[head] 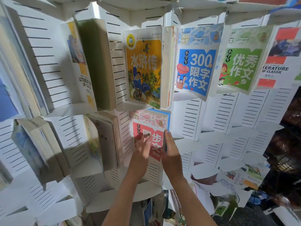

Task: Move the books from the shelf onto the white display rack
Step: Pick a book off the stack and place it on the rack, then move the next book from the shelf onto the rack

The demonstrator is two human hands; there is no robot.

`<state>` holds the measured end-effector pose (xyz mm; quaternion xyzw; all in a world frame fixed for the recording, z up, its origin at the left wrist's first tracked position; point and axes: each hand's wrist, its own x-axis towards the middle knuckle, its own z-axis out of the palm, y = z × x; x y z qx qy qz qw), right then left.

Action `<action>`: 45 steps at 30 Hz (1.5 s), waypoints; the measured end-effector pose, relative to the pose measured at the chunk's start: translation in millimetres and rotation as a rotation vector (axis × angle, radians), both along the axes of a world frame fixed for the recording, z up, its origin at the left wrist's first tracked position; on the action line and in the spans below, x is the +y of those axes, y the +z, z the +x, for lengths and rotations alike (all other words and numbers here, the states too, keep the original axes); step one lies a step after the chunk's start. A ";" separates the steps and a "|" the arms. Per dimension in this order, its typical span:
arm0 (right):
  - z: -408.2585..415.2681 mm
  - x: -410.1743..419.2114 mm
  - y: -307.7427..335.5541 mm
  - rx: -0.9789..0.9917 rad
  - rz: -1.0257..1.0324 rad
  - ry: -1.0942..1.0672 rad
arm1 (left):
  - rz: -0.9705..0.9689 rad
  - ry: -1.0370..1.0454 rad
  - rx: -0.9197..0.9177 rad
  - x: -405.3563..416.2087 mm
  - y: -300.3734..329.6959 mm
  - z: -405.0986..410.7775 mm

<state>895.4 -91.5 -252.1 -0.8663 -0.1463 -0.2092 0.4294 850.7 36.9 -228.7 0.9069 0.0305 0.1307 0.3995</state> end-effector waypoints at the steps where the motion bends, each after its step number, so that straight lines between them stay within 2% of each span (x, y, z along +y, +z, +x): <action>1: -1.8 -3.4 0.2 0.032 0.013 0.005 | -0.041 0.015 0.000 -3.8 1.5 -4.3; 2: -7.2 -5.8 5.1 0.046 0.013 -0.003 | -0.037 -0.063 -0.019 -4.4 3.3 -7.6; 4: -14.1 -11.4 4.7 0.070 0.008 -0.007 | -0.136 -0.104 0.093 -11.4 22.0 -19.9; 6: -25.2 -14.8 12.1 0.094 0.043 0.012 | 0.004 -0.006 -0.005 -8.7 32.4 -34.8; 8: -39.6 -21.1 30.2 0.095 0.070 0.040 | 0.078 0.040 0.016 -6.7 34.0 -54.2; 15: -86.3 -30.9 89.2 -0.017 0.022 0.254 | 0.394 0.265 -0.157 8.2 66.0 -127.9; 17: -100.2 -29.2 103.2 0.051 0.006 0.342 | 0.476 0.308 -0.109 13.0 77.9 -147.3; 20: -117.8 -26.2 116.3 0.058 -0.115 0.443 | 0.483 0.378 0.060 23.1 97.5 -170.6; 22: -128.5 -19.8 122.4 0.018 -0.171 0.477 | 0.507 0.389 0.054 31.6 106.7 -185.0; 26: -156.6 3.5 131.5 -0.008 -0.230 0.533 | 0.437 0.457 0.002 47.8 115.9 -225.9; 30: -196.8 40.8 136.2 -0.033 -0.223 0.628 | 0.403 0.554 0.005 73.5 115.9 -284.9; 45: -469.5 221.2 130.8 -0.054 -0.232 1.014 | 0.384 0.944 0.045 191.8 113.0 -605.6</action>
